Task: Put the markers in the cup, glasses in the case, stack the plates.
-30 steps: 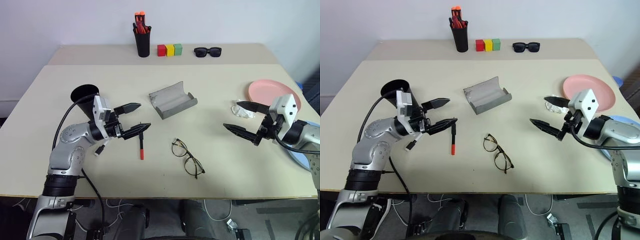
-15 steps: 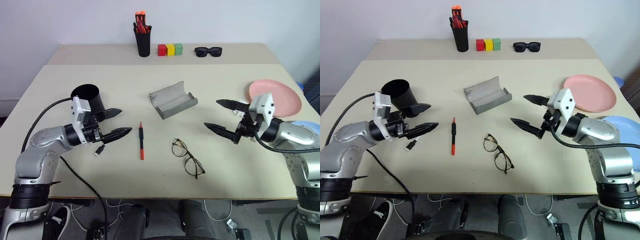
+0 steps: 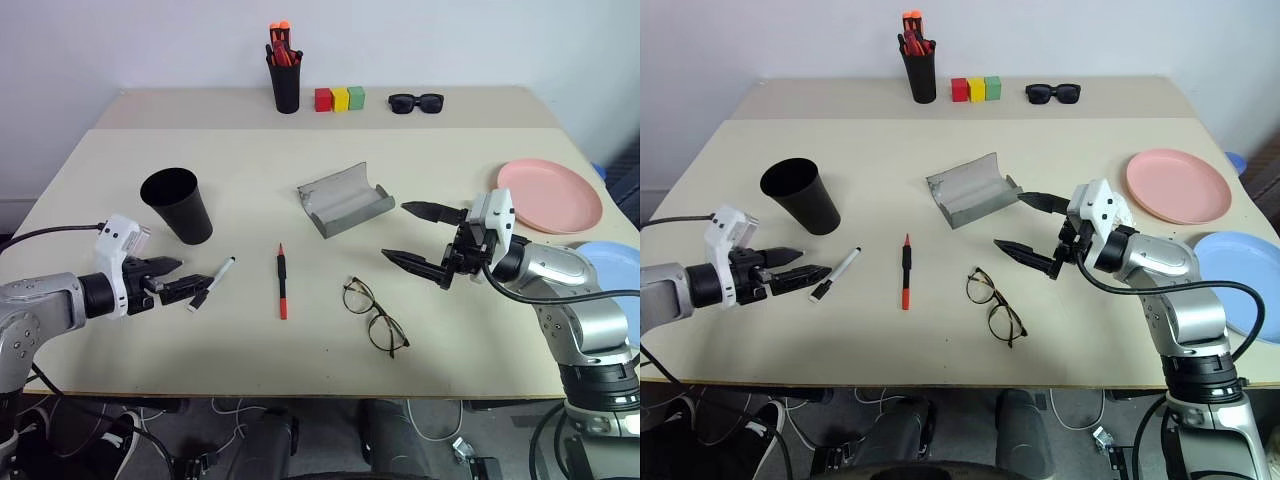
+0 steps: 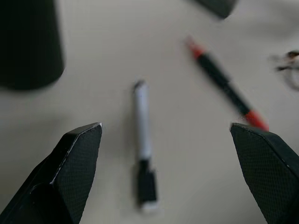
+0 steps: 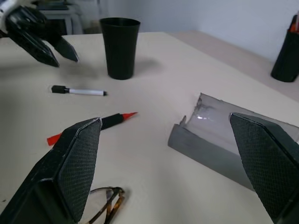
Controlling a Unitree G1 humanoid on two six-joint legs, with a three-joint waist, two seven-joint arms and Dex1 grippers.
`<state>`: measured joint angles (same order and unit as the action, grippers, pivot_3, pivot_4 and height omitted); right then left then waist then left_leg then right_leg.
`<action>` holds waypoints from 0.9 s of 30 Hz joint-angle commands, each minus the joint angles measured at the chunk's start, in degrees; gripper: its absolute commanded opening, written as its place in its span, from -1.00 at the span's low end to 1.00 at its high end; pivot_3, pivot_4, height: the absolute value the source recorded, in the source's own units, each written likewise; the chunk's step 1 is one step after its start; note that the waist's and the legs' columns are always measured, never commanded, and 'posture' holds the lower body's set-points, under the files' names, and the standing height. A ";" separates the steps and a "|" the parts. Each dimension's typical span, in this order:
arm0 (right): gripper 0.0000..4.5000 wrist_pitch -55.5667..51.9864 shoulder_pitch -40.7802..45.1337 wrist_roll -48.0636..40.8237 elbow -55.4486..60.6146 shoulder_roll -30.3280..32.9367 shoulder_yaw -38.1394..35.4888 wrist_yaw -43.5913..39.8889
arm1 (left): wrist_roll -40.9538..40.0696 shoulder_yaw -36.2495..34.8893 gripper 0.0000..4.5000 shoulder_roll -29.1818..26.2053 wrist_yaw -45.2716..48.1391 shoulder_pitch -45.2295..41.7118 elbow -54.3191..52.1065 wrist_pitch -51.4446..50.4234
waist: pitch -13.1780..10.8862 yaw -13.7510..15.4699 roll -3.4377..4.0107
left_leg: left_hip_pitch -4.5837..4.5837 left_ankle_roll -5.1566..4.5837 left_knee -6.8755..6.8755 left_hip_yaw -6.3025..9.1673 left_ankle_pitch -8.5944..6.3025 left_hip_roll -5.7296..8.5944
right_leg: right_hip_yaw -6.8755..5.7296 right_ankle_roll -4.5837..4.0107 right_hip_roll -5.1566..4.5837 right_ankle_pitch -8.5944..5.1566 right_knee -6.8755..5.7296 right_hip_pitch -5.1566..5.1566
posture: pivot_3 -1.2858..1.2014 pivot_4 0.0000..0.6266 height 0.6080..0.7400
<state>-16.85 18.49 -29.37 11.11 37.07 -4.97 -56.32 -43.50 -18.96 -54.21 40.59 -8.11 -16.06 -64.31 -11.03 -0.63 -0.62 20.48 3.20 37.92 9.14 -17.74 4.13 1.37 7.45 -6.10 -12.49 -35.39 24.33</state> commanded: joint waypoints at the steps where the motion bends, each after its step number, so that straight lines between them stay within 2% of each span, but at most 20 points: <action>1: 0.98 1.12 0.74 -0.02 0.95 -0.65 -0.26 0.21 | -0.30 0.65 1.00 -2.01 -2.93 -3.12 -2.10 -5.60 | 0.00 -0.09 0.00 | -0.01 0.00 0.00 0.00 0.00 0.00 | 0.00 0.00 0.00 0.00 -0.01 0.00 | 0.03 -0.52 1.00; 8: 0.98 0.97 -0.56 0.00 2.48 -0.73 -0.37 0.95 | -0.12 7.98 1.00 -2.66 -4.95 -7.78 -3.24 -14.36 | 0.00 -0.29 0.01 | -0.01 0.01 -0.02 -0.03 0.00 -0.01 | 0.03 -0.01 0.03 0.00 0.00 0.03 | 0.03 -0.52 1.00; 15: 0.98 1.42 -2.47 0.24 3.34 -0.55 -0.56 1.59 | 2.38 13.53 1.00 -8.74 -2.45 -7.04 -4.41 -14.54 | -0.01 -0.29 0.00 | 0.01 0.01 -0.03 -0.05 0.00 -0.02 | 0.05 -0.02 0.03 0.01 0.00 0.08 | 0.03 -0.52 1.00; 17: 0.98 1.44 -2.64 0.30 3.55 -0.73 -0.43 1.98 | 3.36 14.33 1.00 -8.74 -2.68 -6.91 -3.78 -13.49 | -0.01 -0.28 0.01 | 0.01 0.01 -0.03 -0.07 0.00 -0.02 | 0.06 -0.02 0.03 0.01 0.00 0.08 | 0.03 -0.52 1.00; 19: 1.00 1.52 -2.56 0.46 3.66 -0.88 -0.34 2.28 | 4.75 15.31 0.77 -7.98 -3.75 -7.24 -2.79 -13.15 | -0.01 -0.21 0.01 | 0.01 0.01 -0.03 -0.07 0.00 -0.02 | 0.07 -0.02 0.03 0.01 0.00 0.08 | 0.03 -0.52 1.00; 21: 1.00 1.39 -2.40 0.34 3.71 -0.86 -0.45 2.42 | 5.77 15.93 0.42 -5.76 -4.49 -7.82 -1.81 -11.47 | 0.00 -0.18 0.02 | 0.01 0.01 -0.03 -0.07 0.00 -0.02 | 0.07 -0.02 0.02 0.01 0.00 0.08 | 0.03 -0.52 1.00; 25: 1.00 1.05 -2.62 0.12 4.20 -0.44 -0.62 2.30 | 7.23 16.09 -0.46 -3.15 -4.83 -8.99 -0.81 -10.24 | 0.00 0.05 0.01 | 0.01 0.02 -0.02 -0.07 0.00 -0.01 | 0.07 -0.02 0.02 0.01 0.00 0.06 | 0.03 -0.52 1.00; 27: 1.00 0.75 -2.52 -0.04 4.28 -0.31 -0.69 2.27 | 7.99 16.30 -0.46 -3.03 -4.44 -8.82 -0.35 -9.68 | 0.00 -0.04 0.01 | 0.01 0.02 -0.02 -0.08 0.00 -0.01 | 0.07 -0.02 0.01 0.01 0.01 0.06 | 0.03 -0.52 1.00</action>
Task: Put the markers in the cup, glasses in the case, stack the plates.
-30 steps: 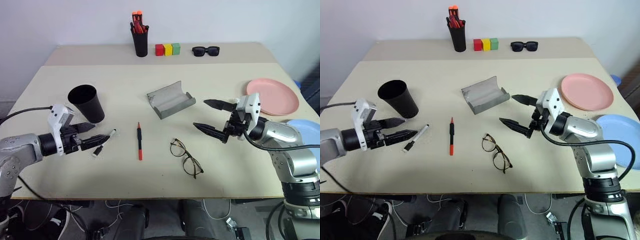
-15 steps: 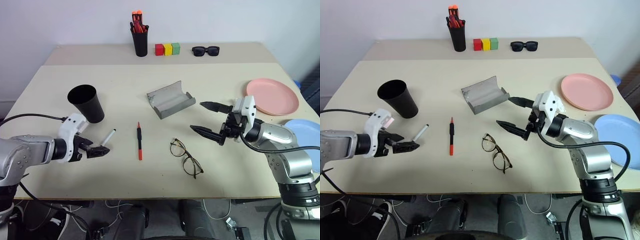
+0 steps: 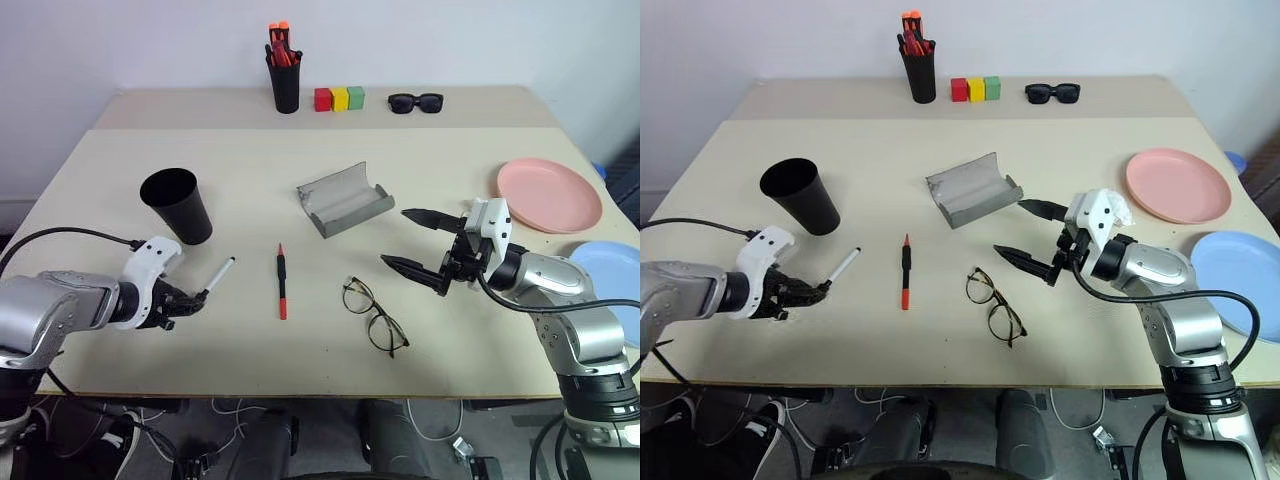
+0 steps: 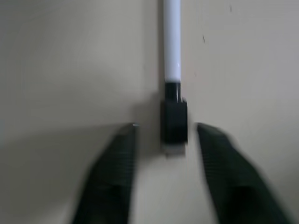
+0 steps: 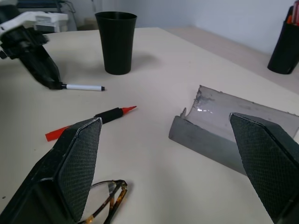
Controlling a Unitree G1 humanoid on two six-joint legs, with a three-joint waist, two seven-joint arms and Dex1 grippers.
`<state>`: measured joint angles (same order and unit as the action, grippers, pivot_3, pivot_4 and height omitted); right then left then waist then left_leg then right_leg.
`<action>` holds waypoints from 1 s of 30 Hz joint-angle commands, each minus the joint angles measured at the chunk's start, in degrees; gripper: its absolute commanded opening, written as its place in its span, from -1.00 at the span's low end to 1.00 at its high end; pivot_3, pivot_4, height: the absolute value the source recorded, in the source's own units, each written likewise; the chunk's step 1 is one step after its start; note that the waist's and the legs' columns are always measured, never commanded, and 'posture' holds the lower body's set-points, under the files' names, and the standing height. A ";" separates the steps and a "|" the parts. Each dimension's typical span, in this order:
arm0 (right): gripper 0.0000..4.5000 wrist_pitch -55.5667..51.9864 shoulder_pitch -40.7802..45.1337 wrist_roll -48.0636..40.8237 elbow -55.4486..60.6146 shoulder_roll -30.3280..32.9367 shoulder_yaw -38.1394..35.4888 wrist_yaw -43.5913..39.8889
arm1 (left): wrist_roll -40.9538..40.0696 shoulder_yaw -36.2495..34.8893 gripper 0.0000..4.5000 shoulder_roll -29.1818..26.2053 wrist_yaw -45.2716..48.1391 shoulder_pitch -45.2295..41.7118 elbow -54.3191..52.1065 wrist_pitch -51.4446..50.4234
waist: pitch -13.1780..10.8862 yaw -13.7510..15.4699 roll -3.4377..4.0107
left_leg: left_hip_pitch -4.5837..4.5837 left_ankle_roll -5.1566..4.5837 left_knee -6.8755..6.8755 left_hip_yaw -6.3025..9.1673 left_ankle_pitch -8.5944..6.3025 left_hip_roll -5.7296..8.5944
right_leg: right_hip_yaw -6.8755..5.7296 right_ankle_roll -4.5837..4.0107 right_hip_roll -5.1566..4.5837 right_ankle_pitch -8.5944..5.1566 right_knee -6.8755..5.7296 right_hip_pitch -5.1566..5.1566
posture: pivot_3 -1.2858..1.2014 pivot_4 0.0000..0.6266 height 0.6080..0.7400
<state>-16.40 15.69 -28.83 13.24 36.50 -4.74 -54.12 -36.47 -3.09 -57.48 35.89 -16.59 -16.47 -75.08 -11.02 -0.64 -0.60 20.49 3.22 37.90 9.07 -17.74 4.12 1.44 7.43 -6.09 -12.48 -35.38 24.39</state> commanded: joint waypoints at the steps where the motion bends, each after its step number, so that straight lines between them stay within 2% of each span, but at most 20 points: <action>1: 1.00 0.23 0.38 -0.58 2.11 0.29 -0.90 0.04 | 1.15 0.59 -0.46 0.02 0.65 -0.18 0.22 1.17 | 0.00 -0.04 0.00 | -0.01 0.00 0.00 0.00 0.00 0.00 | 0.00 0.00 0.00 0.00 0.00 0.00 | 0.03 -0.52 1.00; 5: 1.00 0.27 0.29 -0.45 1.98 0.37 -0.88 -0.10 | 2.06 0.75 -0.46 -0.45 1.72 1.05 0.24 2.32 | 0.00 -0.06 0.00 | -0.02 0.00 0.00 0.00 0.00 0.00 | 0.00 0.00 0.00 0.00 -0.02 0.00 | 0.03 -0.52 1.00; 9: 1.00 0.09 0.56 -0.45 1.96 0.35 -0.77 -0.09 | 2.41 0.63 -0.99 -0.25 2.85 1.94 -0.15 4.06 | 0.00 -0.06 0.01 | -0.02 0.00 0.00 0.00 0.00 0.00 | 0.00 0.00 0.00 0.00 -0.01 0.00 | 0.03 -0.52 1.00; 15: 1.00 0.31 1.02 -0.16 1.23 0.07 -0.55 -0.02 | 2.44 -0.79 -0.99 0.43 5.98 2.35 -0.05 9.16 | 0.00 -0.03 0.01 | -0.01 0.00 0.00 -0.01 0.00 0.00 | 0.00 0.00 0.00 0.00 -0.01 0.00 | 0.03 -0.52 1.00; 20: 1.00 0.48 1.35 0.12 0.90 -0.18 -0.35 0.14 | 0.20 -5.66 -0.99 3.94 13.00 2.13 -1.37 21.81 | 0.00 -0.01 -0.01 | 0.01 0.00 0.00 -0.01 0.00 -0.01 | 0.00 -0.01 -0.01 0.01 0.02 0.00 | 0.03 -0.52 1.00; 28: 1.00 0.64 2.03 0.41 0.43 -0.51 -0.38 0.20 | 0.07 -12.39 -0.99 17.88 10.89 -6.97 1.51 43.63 | 0.02 -0.06 -0.04 | 0.04 0.03 0.02 -0.02 0.02 -0.01 | -0.01 -0.05 -0.02 0.05 0.06 0.00 | 0.03 -0.52 1.00; 30: 1.00 0.64 2.14 0.42 0.36 -0.47 -0.43 0.15 | -1.62 -15.26 -0.99 20.25 9.44 -7.73 2.77 44.89 | 0.02 -0.33 -0.02 | -0.01 0.03 0.02 -0.08 0.02 -0.02 | 0.01 -0.05 -0.02 0.05 0.06 0.01 | 0.03 -0.52 1.00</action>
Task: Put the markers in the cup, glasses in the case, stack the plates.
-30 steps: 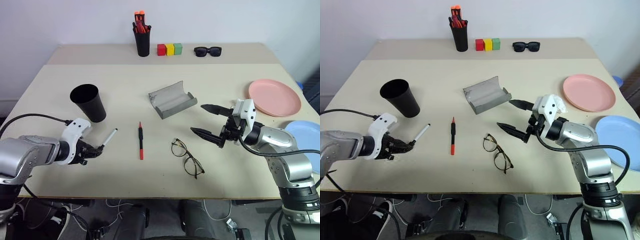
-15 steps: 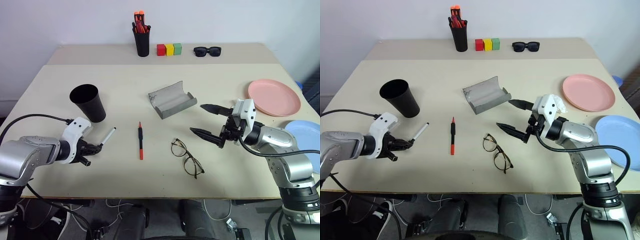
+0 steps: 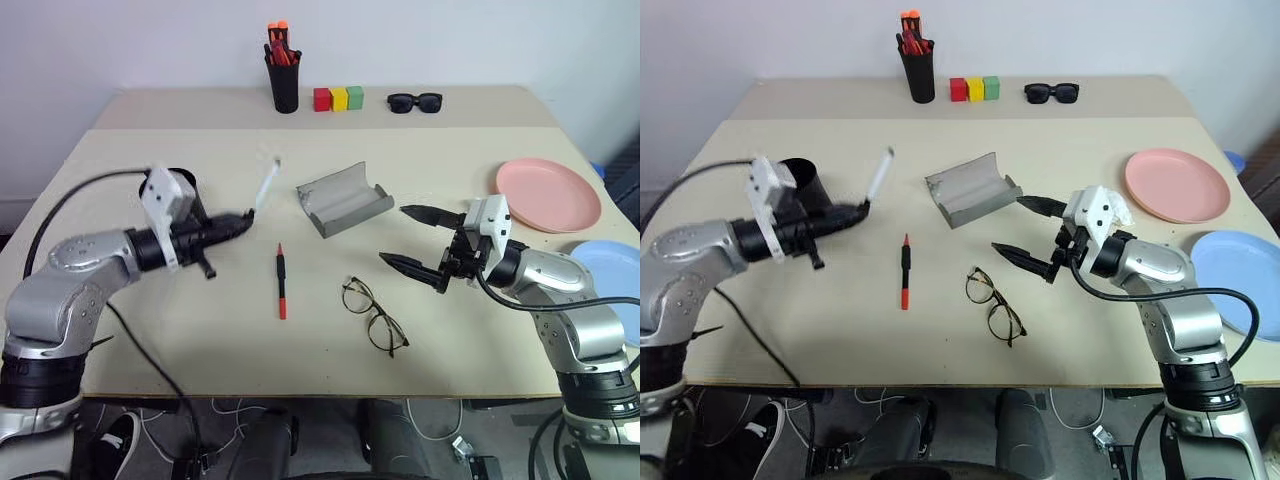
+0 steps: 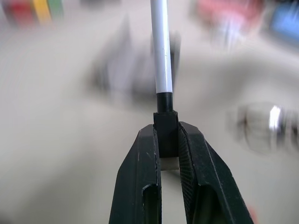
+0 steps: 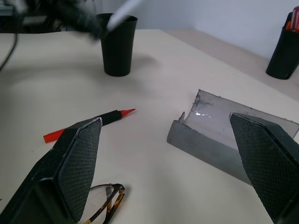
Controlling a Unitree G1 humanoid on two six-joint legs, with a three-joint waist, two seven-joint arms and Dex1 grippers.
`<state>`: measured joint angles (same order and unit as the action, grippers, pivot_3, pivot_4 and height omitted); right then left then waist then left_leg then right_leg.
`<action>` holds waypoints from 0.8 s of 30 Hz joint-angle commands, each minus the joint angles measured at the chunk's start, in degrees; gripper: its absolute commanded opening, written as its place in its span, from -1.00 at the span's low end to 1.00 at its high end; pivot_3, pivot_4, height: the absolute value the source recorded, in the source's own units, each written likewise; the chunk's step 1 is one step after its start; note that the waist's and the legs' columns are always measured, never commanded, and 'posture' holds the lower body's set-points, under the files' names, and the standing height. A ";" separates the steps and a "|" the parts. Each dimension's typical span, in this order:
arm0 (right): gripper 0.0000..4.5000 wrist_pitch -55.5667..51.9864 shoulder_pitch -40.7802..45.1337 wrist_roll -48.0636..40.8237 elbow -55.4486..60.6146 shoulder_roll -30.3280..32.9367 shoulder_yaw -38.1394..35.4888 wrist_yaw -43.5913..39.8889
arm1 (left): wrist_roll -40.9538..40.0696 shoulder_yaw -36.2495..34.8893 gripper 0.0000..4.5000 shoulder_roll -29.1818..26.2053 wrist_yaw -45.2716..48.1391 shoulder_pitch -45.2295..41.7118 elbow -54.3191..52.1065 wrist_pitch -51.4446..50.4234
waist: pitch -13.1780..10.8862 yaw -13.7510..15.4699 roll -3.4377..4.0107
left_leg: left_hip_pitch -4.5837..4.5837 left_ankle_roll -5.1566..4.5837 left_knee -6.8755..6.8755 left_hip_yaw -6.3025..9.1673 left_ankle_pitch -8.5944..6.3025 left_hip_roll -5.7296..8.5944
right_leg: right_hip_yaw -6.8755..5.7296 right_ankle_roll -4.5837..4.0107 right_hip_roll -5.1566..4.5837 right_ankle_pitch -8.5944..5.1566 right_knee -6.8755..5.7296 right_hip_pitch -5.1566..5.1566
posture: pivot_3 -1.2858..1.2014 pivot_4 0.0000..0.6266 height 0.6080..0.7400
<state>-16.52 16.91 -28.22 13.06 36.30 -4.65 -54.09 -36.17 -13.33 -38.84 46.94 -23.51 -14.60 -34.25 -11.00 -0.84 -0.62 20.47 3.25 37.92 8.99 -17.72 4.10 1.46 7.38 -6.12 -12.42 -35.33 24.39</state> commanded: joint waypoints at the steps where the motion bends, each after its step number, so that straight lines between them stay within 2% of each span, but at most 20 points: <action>1: 1.00 0.80 0.93 -0.14 0.53 -0.27 -0.50 0.11 | -3.15 -6.09 -0.99 2.35 -1.93 -1.03 1.25 3.78 | 0.00 -0.18 0.00 | 0.00 0.00 0.00 -0.01 0.00 -0.02 | 0.00 0.00 0.02 0.00 0.00 0.01 | 0.03 -0.52 1.00; 4: 1.00 0.79 0.98 -0.15 0.53 -0.19 -0.54 0.08 | -6.14 -10.13 -0.99 3.94 -2.78 -1.29 2.47 4.96 | 0.00 0.00 0.00 | 0.02 0.00 0.00 0.00 0.00 -0.02 | 0.00 0.00 0.02 0.00 -0.01 0.04 | 0.03 -0.52 1.00; 13: 1.00 0.89 1.89 -0.11 -0.31 -0.14 -0.38 -0.36 | -3.63 -19.56 -0.99 5.13 -8.88 -0.58 9.08 16.44 | 0.00 0.13 -0.01 | 0.02 0.00 0.03 0.00 0.00 -0.02 | 0.00 0.00 0.03 0.01 -0.01 0.02 | 0.03 -0.52 1.00; 16: 1.00 0.74 2.57 -0.44 -0.55 -0.21 -0.52 -0.49 | -1.28 -20.93 -0.99 5.28 -8.89 0.99 11.52 21.82 | 0.00 0.11 -0.01 | 0.03 0.00 0.03 -0.01 0.00 -0.01 | 0.00 0.00 0.03 0.01 0.00 0.02 | 0.03 -0.52 1.00; 19: 1.00 0.40 3.00 -1.07 -0.60 -0.27 -0.82 -0.70 | -2.56 -22.36 -0.99 5.94 -7.28 1.98 14.85 24.87 | 0.00 0.16 -0.01 | 0.01 0.00 0.02 -0.02 0.00 -0.02 | 0.00 0.00 0.04 0.01 0.00 0.02 | 0.03 -0.52 1.00; 24: 1.00 0.08 2.95 -1.40 -0.25 -0.58 -0.33 -1.08 | -1.39 -21.02 -0.99 7.38 -6.52 -0.15 22.97 30.16 | 0.01 0.40 -0.04 | 0.01 0.00 0.05 -0.01 0.00 -0.01 | 0.00 0.00 0.03 0.02 0.00 -0.02 | 0.03 -0.52 1.00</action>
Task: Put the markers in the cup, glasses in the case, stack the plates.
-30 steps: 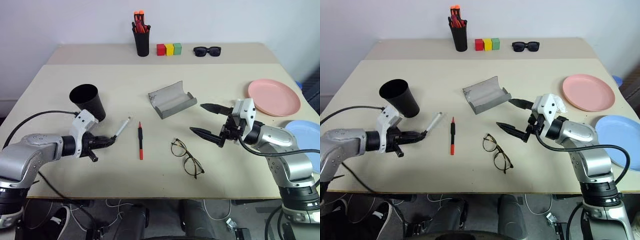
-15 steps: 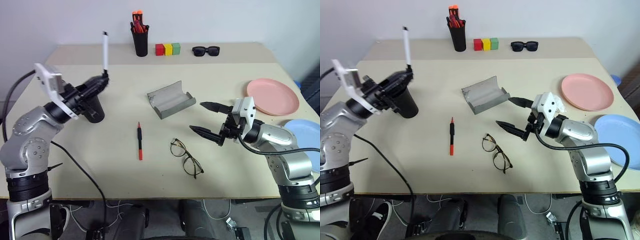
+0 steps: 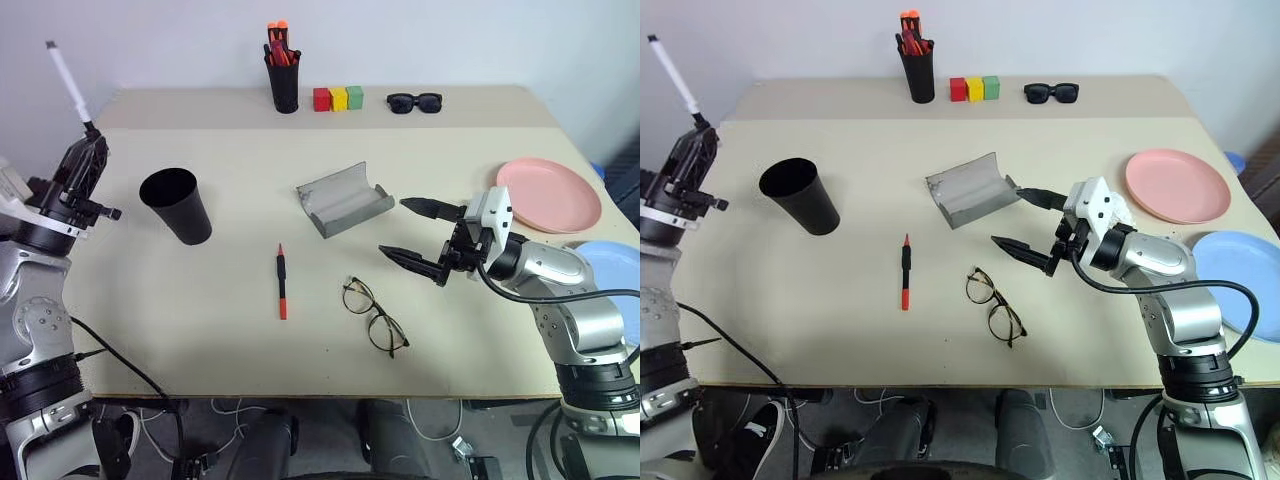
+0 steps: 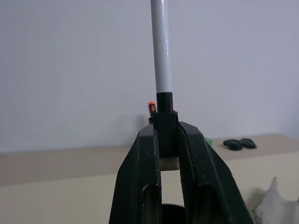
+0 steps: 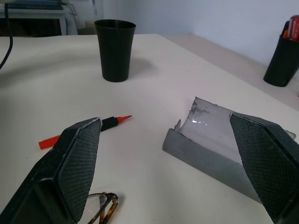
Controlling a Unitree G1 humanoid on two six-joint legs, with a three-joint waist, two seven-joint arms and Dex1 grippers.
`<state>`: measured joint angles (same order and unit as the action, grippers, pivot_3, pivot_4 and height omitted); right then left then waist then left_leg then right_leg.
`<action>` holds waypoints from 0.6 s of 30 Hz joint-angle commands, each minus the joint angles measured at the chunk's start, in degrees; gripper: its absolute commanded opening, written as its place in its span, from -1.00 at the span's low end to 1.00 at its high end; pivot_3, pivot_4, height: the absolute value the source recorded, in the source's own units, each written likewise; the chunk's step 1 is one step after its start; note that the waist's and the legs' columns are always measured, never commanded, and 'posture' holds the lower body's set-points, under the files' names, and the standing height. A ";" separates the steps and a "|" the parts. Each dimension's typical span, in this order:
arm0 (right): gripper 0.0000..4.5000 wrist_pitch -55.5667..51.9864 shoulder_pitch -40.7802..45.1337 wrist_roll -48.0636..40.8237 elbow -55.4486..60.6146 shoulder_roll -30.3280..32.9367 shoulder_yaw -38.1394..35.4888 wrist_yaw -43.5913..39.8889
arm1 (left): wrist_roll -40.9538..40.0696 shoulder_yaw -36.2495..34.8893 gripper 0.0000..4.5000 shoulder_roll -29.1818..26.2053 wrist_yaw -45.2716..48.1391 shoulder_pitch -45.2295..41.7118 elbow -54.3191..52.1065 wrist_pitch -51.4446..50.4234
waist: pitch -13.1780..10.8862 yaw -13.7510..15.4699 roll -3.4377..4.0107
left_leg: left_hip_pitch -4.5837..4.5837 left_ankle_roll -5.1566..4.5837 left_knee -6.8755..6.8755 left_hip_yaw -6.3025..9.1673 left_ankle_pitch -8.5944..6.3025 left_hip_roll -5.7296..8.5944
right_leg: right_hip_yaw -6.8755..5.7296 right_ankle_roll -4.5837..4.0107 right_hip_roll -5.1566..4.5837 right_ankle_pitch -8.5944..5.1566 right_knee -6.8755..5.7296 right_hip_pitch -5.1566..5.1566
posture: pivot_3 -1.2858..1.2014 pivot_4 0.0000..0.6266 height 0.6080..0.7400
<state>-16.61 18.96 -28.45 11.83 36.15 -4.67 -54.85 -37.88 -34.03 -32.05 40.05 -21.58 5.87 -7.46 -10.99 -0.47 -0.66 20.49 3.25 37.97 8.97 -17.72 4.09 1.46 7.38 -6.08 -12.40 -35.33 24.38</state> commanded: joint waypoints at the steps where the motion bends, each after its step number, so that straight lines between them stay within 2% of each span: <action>1: 1.00 -0.45 0.82 -1.83 1.27 -0.51 -0.42 -0.52 | 0.63 0.41 -0.99 0.99 0.66 -2.50 3.86 3.96 | 0.01 0.03 -0.02 | 0.00 0.00 0.01 0.00 0.00 0.00 | 0.00 0.00 0.00 0.00 0.00 -0.01 | 0.03 -0.52 1.00; 10: 1.00 -5.93 0.40 -9.75 6.06 -0.22 -3.64 -0.30 | 3.45 3.95 -0.99 1.70 2.34 -5.53 11.33 8.31 | 0.01 -0.33 -0.02 | 0.00 -0.01 0.01 0.01 0.00 -0.01 | 0.00 0.02 0.01 0.02 0.00 0.01 | 0.03 -0.52 1.00; 18: 1.00 -6.33 0.05 -9.41 6.64 -0.04 -3.59 0.50 | 5.05 5.83 -0.99 2.97 3.39 -6.35 14.38 11.25 | 0.02 -0.16 -0.03 | 0.00 0.00 0.01 0.01 0.00 0.00 | 0.00 0.02 0.01 0.03 0.00 0.01 | 0.03 -0.52 1.00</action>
<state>-23.27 18.81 -36.88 16.15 35.96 -7.15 -54.43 -33.07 -28.16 -28.84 43.21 -27.19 20.38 2.16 -10.97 -0.64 -0.69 20.50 3.24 37.98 8.98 -17.72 4.09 1.46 7.41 -6.07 -12.38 -35.33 24.39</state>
